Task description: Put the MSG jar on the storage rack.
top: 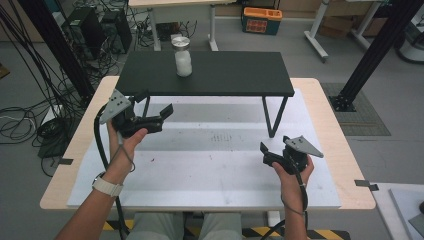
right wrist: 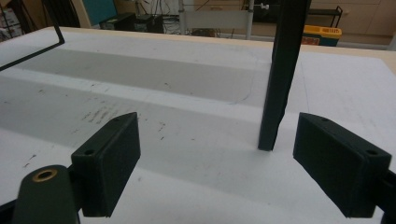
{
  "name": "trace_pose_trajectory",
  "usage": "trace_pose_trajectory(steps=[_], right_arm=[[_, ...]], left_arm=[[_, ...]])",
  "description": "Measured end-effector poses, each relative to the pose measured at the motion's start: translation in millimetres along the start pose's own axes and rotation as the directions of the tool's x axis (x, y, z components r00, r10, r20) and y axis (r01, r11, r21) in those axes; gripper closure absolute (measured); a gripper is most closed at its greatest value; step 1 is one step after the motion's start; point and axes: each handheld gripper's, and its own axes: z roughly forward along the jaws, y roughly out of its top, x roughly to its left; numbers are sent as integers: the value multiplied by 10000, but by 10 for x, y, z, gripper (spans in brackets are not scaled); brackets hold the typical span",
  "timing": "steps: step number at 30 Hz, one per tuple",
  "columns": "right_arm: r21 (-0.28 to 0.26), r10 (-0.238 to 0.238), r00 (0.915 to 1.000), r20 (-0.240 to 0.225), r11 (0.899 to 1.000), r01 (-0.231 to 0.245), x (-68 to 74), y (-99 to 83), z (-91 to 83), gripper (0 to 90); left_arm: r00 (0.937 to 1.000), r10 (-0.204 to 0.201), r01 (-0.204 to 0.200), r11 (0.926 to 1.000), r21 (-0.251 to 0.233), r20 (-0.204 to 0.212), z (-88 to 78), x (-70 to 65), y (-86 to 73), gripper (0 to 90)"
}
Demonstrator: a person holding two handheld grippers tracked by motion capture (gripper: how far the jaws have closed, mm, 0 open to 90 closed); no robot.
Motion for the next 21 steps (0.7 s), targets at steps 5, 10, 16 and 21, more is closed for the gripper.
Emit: trace_pose_trajectory(steps=[5,10,16,21], right_arm=[[26,-17,10000,-71,10000,17,13,2,14,143],[38,-38,9999,-149,10000,38,37,5,36,143],[104,-87,9998,-195,9999,89,48,6,49,142],[109,-68,9998,-197,9999,70,43,-6,51,141]], left_arm=[[9998,-193,194,9998,61,-102,-81,0,-108,38],[9994,-284,287,9994,168,-193,-127,-15,-195,38],[9995,-181,189,9992,348,-250,-150,-43,-265,38],[9997,-11,21,9991,429,-224,-181,-75,-321,41]])
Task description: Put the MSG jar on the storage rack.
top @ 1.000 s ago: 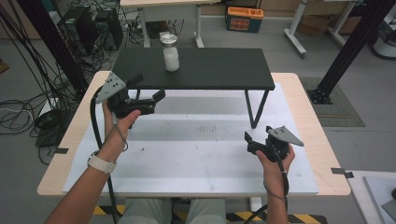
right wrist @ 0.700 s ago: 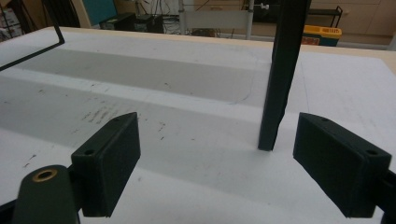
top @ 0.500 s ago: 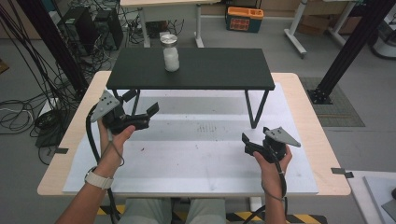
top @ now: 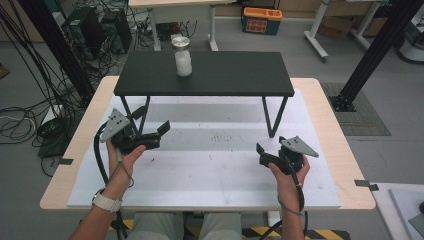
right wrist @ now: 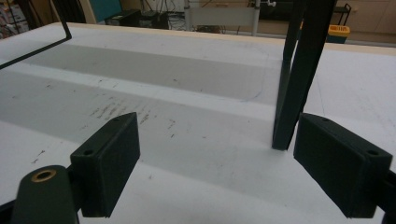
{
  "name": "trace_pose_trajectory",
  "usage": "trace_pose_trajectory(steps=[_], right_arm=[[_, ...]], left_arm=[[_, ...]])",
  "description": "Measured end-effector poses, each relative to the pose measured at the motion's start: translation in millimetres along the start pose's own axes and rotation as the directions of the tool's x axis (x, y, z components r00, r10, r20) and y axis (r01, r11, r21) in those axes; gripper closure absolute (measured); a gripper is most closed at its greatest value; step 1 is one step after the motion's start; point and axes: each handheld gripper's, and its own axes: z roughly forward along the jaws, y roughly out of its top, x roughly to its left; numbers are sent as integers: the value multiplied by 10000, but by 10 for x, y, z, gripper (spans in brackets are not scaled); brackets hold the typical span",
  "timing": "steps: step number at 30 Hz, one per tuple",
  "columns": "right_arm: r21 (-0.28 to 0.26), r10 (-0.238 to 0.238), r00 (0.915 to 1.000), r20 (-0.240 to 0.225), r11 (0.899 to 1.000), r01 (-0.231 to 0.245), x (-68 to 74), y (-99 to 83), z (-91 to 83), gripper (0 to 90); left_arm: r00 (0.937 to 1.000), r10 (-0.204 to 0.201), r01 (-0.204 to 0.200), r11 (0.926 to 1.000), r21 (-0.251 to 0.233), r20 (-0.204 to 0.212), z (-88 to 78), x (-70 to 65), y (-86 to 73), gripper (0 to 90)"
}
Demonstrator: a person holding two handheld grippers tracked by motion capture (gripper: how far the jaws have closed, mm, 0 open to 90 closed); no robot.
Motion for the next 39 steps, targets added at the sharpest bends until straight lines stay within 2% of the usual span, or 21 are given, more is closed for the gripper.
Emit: trace_pose_trajectory(steps=[11,20,23,32,35,39], right_arm=[[46,33,10000,-70,10000,-32,-7,-14,14,131],[70,-21,10000,-67,10000,22,-18,4,-4,118],[133,-6,9999,-113,9999,7,-34,-1,-3,106],[181,18,9999,-117,9998,-16,-36,3,1,91],[168,-12,10000,-96,9999,14,-40,10,0,91],[166,-14,10000,-81,9999,15,-41,7,3,91]], left_arm=[[9996,145,-138,9996,255,-255,-36,-92,-105,40],[9999,40,-34,9993,377,-155,-27,-138,-173,40],[9998,166,-161,9989,446,-101,-27,-140,-171,40],[9997,182,-172,9986,493,-191,-25,-149,-178,38],[9997,-173,181,9989,425,-187,-24,-124,-226,38],[9996,-194,205,9985,511,-206,-19,-118,-263,39]])
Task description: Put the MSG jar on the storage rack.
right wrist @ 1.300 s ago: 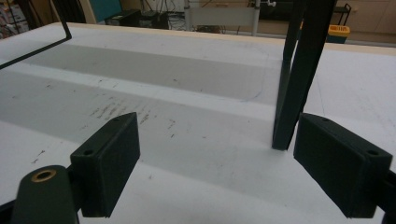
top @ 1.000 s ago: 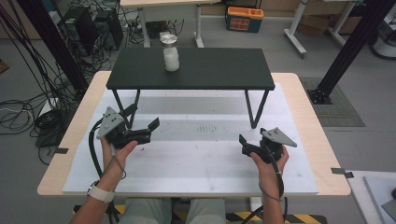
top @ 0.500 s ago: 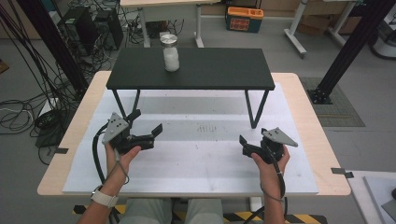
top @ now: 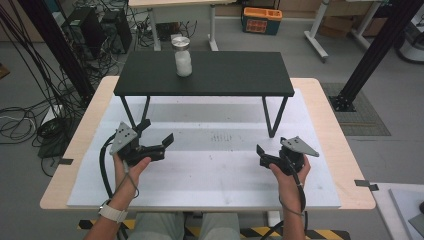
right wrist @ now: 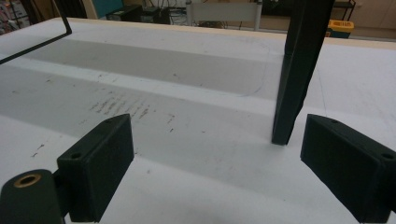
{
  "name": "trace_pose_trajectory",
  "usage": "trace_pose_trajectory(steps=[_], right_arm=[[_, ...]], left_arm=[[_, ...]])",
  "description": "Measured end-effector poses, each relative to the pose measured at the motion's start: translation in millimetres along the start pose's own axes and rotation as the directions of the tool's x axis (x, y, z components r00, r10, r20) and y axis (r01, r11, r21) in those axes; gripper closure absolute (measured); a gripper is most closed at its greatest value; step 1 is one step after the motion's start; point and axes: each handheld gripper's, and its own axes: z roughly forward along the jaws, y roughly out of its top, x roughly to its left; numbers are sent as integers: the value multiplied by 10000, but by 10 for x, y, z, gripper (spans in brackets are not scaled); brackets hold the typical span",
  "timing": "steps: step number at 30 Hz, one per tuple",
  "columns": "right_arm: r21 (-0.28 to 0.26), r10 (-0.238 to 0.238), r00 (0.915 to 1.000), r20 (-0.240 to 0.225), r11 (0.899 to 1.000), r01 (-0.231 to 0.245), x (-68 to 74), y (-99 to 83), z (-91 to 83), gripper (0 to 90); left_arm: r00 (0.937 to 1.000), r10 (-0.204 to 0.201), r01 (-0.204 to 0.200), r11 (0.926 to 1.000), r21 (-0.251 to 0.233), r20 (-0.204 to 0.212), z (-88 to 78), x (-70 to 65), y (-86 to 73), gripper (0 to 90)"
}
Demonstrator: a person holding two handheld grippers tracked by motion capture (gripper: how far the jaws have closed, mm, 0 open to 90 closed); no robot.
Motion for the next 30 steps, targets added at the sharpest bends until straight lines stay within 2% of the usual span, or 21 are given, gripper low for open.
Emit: trace_pose_trajectory(steps=[8,30], right_arm=[[59,104,9999,-18,9999,-104,-1,-11,18,91],[71,26,10000,-17,10000,-26,12,-14,7,91]], left_arm=[[10000,-8,8,9999,108,4,10,1,-7,39],[9999,-68,66,9998,208,114,-8,-4,-30,37]])
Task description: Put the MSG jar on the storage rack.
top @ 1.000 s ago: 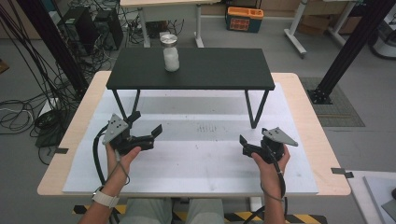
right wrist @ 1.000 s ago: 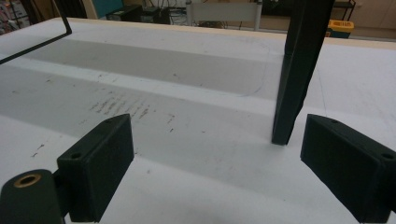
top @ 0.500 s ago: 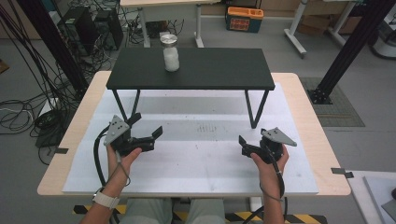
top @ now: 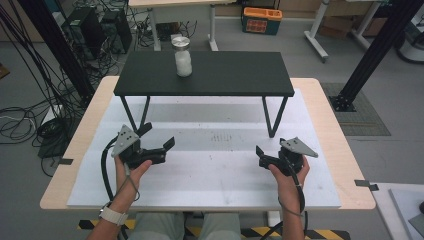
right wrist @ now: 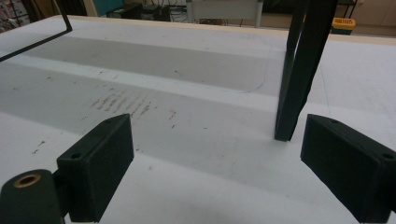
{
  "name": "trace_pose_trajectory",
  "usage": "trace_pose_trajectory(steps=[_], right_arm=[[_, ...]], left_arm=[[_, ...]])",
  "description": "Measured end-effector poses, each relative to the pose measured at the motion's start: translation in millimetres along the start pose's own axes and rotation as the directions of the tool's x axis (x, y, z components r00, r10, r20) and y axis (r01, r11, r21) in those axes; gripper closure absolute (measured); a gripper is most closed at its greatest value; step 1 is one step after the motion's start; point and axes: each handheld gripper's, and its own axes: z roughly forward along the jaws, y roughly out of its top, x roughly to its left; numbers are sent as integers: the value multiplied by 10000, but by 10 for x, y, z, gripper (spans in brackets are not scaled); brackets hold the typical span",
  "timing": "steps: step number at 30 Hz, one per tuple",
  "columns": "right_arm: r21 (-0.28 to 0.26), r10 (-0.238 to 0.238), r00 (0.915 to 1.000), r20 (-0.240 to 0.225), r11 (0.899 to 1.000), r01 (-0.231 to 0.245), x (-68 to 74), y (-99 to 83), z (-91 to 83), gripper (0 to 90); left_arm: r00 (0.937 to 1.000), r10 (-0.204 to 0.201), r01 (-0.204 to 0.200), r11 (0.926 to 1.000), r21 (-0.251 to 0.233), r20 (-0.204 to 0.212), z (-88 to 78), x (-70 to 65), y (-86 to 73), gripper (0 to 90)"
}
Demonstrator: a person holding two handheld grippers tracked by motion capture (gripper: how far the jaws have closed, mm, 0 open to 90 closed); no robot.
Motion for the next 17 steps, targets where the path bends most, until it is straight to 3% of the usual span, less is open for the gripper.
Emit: trace_pose_trajectory(steps=[17], right_arm=[[-37,40,10000,-33,10000,-40,-5,3,4,91]], left_arm=[[10000,-66,66,10000,-11,-30,11,-1,-10,37]])
